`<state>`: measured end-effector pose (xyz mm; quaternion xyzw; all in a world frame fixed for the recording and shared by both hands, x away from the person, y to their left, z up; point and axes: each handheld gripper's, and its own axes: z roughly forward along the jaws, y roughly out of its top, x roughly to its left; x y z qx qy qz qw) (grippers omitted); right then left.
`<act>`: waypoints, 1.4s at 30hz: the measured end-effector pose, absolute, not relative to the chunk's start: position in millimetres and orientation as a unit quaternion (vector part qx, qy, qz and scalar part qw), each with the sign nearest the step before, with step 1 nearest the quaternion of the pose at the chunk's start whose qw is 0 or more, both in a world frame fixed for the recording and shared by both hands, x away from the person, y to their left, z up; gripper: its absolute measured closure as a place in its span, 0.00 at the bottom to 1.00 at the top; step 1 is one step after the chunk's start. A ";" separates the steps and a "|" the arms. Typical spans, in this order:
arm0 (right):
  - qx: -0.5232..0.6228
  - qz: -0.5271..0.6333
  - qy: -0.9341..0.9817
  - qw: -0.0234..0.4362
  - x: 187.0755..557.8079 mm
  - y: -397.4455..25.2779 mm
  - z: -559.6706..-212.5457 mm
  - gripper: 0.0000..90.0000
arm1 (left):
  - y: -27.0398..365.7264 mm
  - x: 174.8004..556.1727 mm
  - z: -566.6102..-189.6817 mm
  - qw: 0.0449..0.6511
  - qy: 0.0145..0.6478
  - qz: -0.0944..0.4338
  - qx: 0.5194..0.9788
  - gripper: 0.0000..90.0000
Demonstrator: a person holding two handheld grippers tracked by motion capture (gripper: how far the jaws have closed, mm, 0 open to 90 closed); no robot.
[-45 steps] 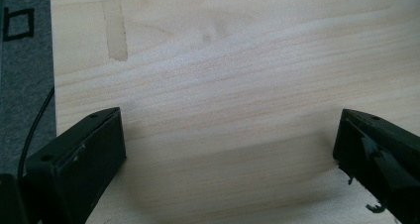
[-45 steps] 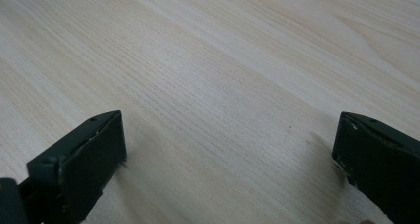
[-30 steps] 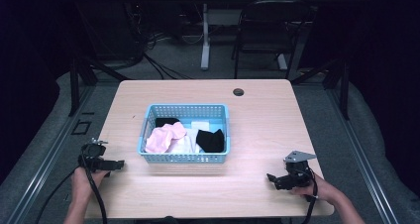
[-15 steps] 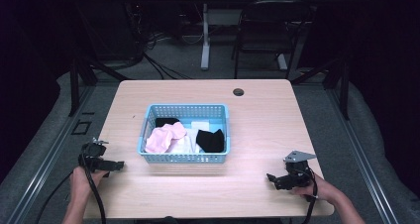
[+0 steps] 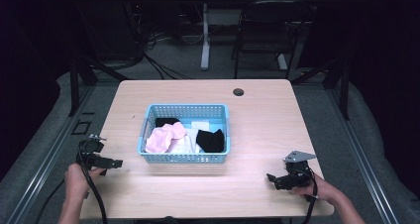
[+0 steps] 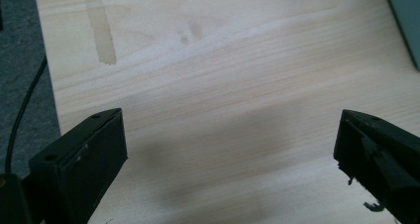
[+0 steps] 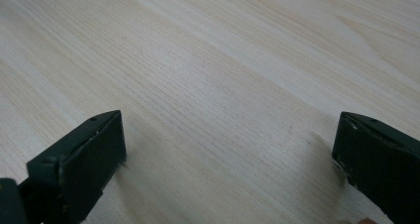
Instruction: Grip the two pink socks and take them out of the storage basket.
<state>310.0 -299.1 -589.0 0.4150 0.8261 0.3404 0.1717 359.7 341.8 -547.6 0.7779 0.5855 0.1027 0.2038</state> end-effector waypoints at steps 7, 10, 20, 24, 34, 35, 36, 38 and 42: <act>0.415 0.340 0.826 0.172 310.0 -299.1 -589.0 0.00 | 336.2 360.4 -532.7 0.211 0.570 0.095 0.788 0.00; 0.415 0.339 0.826 0.173 309.6 -299.0 -588.8 0.00 | 334.0 359.3 -518.2 0.216 0.566 0.102 0.789 0.00; 0.415 0.341 0.826 0.173 310.1 -299.0 -589.2 0.00 | 320.4 362.9 -472.5 0.226 0.534 0.106 0.808 0.00; 0.416 0.341 0.825 0.173 310.0 -298.9 -589.2 0.00 | 314.0 366.4 -460.7 0.228 0.527 0.107 0.812 0.00; 0.415 0.341 0.826 0.172 310.1 -299.0 -589.2 0.00 | 290.0 378.5 -440.9 0.235 0.497 0.104 0.829 0.00; 0.415 0.341 0.826 0.172 310.1 -299.0 -589.2 0.00 | 286.8 380.1 -439.4 0.236 0.495 0.104 0.830 0.00; 0.415 0.341 0.826 0.172 310.1 -299.0 -589.2 0.00 | 283.7 382.2 -438.2 0.235 0.490 0.103 0.833 0.00; 0.415 0.341 0.826 0.172 310.1 -299.0 -589.2 0.00 | 276.7 386.2 -435.8 0.231 0.481 0.102 0.840 0.00; 0.416 0.341 0.825 0.172 310.1 -298.9 -589.2 0.00 | 262.3 394.9 -432.8 0.233 0.467 0.100 0.847 0.00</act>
